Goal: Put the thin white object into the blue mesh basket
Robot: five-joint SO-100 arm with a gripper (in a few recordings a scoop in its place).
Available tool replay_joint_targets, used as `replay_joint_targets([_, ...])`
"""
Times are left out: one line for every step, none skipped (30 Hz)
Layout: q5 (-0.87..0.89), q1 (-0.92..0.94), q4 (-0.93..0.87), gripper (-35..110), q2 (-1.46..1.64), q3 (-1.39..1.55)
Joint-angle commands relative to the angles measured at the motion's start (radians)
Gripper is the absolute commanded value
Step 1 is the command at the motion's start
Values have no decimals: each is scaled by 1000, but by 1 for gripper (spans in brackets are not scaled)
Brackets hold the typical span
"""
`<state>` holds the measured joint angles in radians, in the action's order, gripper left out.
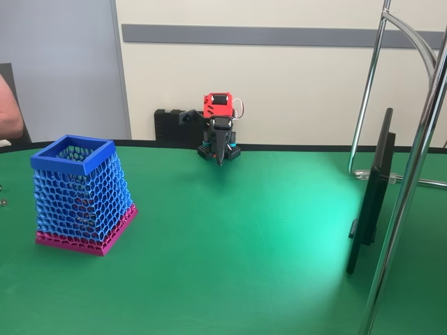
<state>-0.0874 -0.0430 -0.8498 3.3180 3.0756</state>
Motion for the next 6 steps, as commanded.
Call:
replay_joint_targets([17,5,-12,1,6,8])
replay_joint_targets([15,6,-14,1,6,8])
replay_joint_targets([14,8,-15,1,6,8])
replay_joint_targets([15,11,-15,1,6,8])
replay_joint_targets([17,11,-15,1,6,8])
replay_joint_targets([17,11,-15,1,6,8])
